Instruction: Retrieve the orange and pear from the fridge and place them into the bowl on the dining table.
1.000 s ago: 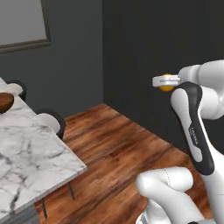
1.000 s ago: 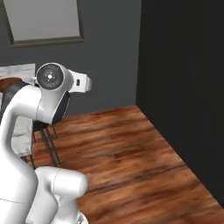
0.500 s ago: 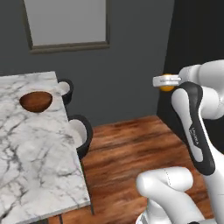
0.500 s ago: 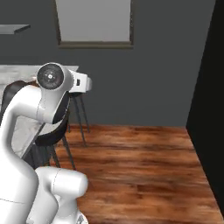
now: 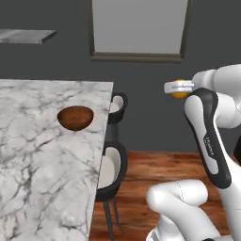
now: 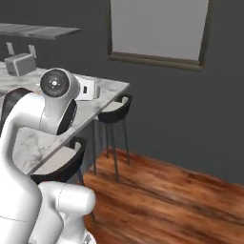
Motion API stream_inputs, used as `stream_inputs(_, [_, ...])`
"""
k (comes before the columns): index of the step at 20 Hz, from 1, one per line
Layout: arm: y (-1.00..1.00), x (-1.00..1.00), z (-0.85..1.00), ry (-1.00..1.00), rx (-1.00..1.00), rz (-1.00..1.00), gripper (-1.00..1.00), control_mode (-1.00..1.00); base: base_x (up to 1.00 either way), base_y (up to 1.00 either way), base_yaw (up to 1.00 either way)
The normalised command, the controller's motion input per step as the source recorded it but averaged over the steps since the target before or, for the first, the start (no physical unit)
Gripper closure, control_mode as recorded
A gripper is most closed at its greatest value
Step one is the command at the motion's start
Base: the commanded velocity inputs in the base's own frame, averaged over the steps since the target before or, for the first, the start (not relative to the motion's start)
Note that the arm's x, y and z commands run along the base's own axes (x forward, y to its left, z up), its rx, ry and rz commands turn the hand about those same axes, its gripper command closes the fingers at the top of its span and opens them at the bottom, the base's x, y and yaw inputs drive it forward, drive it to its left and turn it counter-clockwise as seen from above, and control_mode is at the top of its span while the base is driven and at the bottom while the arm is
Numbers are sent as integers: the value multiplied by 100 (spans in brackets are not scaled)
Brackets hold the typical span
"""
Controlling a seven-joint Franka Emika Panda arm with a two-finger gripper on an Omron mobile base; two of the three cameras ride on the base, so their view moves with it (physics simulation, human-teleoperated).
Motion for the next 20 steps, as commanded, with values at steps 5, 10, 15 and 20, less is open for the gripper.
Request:
stream_inputs(5, [0,0,0,0,0,0,100,100,100,-48,61])
stream_inputs(10, [0,0,0,0,0,0,100,100,100,-50,61])
stream_inputs(15, [0,0,0,0,0,0,100,100,100,-53,60])
stream_inputs(20, [0,0,0,0,0,0,100,100,100,-57,57])
